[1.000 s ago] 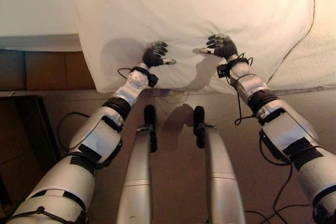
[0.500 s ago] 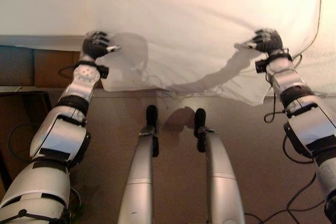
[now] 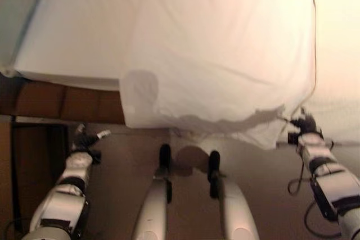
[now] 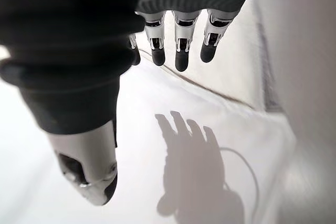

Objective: Make the bed

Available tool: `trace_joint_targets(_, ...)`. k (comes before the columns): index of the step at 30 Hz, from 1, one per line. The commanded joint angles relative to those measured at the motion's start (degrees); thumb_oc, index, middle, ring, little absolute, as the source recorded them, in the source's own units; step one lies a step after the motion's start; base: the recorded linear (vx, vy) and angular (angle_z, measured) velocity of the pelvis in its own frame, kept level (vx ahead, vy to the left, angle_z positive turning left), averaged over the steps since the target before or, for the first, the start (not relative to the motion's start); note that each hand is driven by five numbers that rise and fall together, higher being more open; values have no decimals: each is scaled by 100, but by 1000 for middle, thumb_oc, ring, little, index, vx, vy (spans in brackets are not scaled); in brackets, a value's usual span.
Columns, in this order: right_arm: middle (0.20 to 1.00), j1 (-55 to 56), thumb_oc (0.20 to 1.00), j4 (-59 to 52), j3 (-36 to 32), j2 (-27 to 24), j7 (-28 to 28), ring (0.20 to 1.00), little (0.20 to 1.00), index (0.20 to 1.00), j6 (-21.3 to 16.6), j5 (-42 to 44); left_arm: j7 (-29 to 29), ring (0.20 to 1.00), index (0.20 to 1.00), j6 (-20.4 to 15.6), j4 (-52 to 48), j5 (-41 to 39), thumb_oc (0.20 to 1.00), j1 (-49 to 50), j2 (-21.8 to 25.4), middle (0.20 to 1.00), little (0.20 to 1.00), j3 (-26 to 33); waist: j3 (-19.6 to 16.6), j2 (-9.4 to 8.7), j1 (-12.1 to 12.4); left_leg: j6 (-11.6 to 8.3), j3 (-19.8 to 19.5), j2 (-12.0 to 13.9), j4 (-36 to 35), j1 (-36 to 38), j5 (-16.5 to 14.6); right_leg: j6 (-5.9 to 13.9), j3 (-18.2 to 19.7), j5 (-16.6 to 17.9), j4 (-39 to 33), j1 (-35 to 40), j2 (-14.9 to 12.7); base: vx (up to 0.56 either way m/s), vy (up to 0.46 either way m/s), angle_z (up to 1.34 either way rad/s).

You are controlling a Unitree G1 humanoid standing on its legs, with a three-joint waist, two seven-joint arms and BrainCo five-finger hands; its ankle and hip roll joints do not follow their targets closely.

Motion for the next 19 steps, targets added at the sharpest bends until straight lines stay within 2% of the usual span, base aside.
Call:
trace_joint_targets(1, 1000, 430, 1000, 69, 91, 78, 128, 1000, 1000, 1000, -173, -318, -137, 1000, 1000, -213, 210, 301, 1000, 60, -170, 1000, 1000, -70, -487, -200, -17, -138, -49, -69, -287, 180, 57, 349, 201, 869, -870, 108, -113, 51, 8, -3)
trace_joint_targets(2, 1000, 435, 1000, 66, 90, 78, 127, 1000, 1000, 1000, -172, -319, -137, 1000, 1000, -213, 208, 301, 1000, 64, -171, 1000, 1000, -71, -484, -200, -15, -139, -49, -68, -294, 190, 58, 349, 201, 871, -876, 117, -112, 93, 27, -3)
trace_joint_targets(3, 1000, 749, 1000, 10, 47, 244, 165, 1000, 1000, 1000, -179, -427, -231, 1000, 1000, -228, 233, 537, 1000, 316, -307, 1000, 1000, -183, -653, -219, -27, -121, -19, -41, -353, 415, 33, 365, 234, 903, -978, 313, -103, 74, 26, -5)
trace_joint_targets(5, 1000, 900, 1000, -3, 24, 337, 217, 1000, 1000, 1000, -170, -431, -265, 1000, 1000, -188, 227, 609, 1000, 401, -375, 1000, 1000, -199, -725, -223, -23, -112, -6, -36, -347, 528, 3, 372, 231, 895, -989, 432, -102, 75, 33, -8)
trace_joint_targets(7, 1000, 1318, 1000, 26, 45, 582, 316, 1000, 1000, 1000, -121, -662, -401, 1000, 1000, -130, 236, 986, 1000, 676, -603, 1000, 1000, -408, -954, -210, -27, -62, 16, -41, -262, 820, -100, 368, 241, 833, -977, 757, -112, 96, 50, -6)
trace_joint_targets(10, 1000, 1548, 1000, 16, 197, 748, 447, 1000, 1000, 1000, -61, -885, -453, 1000, 1000, -103, 230, 1182, 1000, 791, -752, 1000, 1000, -520, -1095, -205, -14, -21, 7, -49, -252, 1051, -194, 364, 240, 781, -1011, 997, -131, 95, 41, 1)
trace_joint_targets(13, 1000, 1901, 1000, -47, 641, 1036, 710, 1000, 1000, 1000, 36, -1403, -664, 1000, 1000, -59, 108, 1473, 1000, 1038, -996, 1000, 1000, -799, -1352, -198, 28, 43, -25, -59, -246, 1402, -331, 366, 242, 647, -937, 1318, -145, 90, 44, 1)
trace_joint_targets(19, 1000, 2199, 1000, 133, 815, 1430, 848, 1000, 1000, 1000, 141, -1590, -845, 1000, 1000, 21, 240, 1724, 1000, 1244, -1330, 1000, 1000, -1040, -1627, -180, 128, 108, -37, -85, -315, 1824, -514, 404, 154, 532, -985, 1749, -224, 56, 34, 0)
